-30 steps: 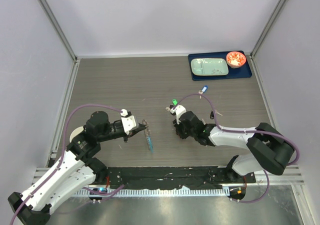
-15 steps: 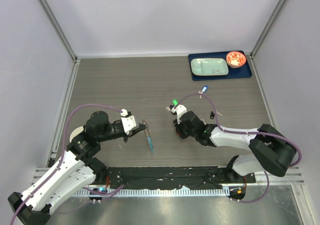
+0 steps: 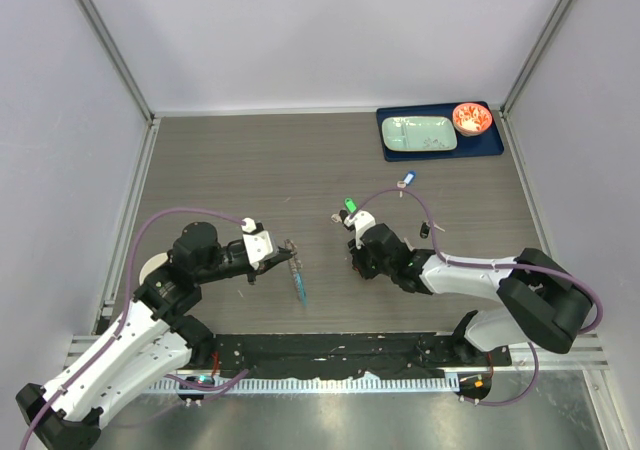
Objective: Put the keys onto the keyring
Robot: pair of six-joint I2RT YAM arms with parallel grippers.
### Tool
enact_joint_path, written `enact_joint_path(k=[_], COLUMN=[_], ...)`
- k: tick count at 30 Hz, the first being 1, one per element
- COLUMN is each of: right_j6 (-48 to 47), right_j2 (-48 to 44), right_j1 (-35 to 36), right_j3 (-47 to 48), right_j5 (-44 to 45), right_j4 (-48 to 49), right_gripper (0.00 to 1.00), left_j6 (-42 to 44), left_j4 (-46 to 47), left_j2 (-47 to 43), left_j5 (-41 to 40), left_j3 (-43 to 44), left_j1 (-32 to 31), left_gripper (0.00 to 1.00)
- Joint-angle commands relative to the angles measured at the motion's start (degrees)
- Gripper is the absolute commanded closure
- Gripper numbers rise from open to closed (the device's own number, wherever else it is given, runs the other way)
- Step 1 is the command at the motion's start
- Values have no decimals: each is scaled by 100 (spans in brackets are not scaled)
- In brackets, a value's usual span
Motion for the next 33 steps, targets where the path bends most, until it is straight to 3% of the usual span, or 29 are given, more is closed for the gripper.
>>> enact_joint_path(k=[1,12,25,33], right_j6=[122,-123,-1292,-1723], right_j2=[5,-223,-1646,-2227], right_j1=[27,36,36,88], right_j3=[-74,5,356,304], right_j5=[18,53,-553,-1861], right_j4=[119,163,-82,532], right_gripper=[80,99,99,99], left_j6=[30,47,196,486], left_j4=[256,256,221,98], left_j2=[-18,-18,-79,-44], left_j5=[123,123,369,457], left_j3=[81,72,116,160], left_j1=[-12,-21,-12,-12], left_gripper=[100,100,100,100])
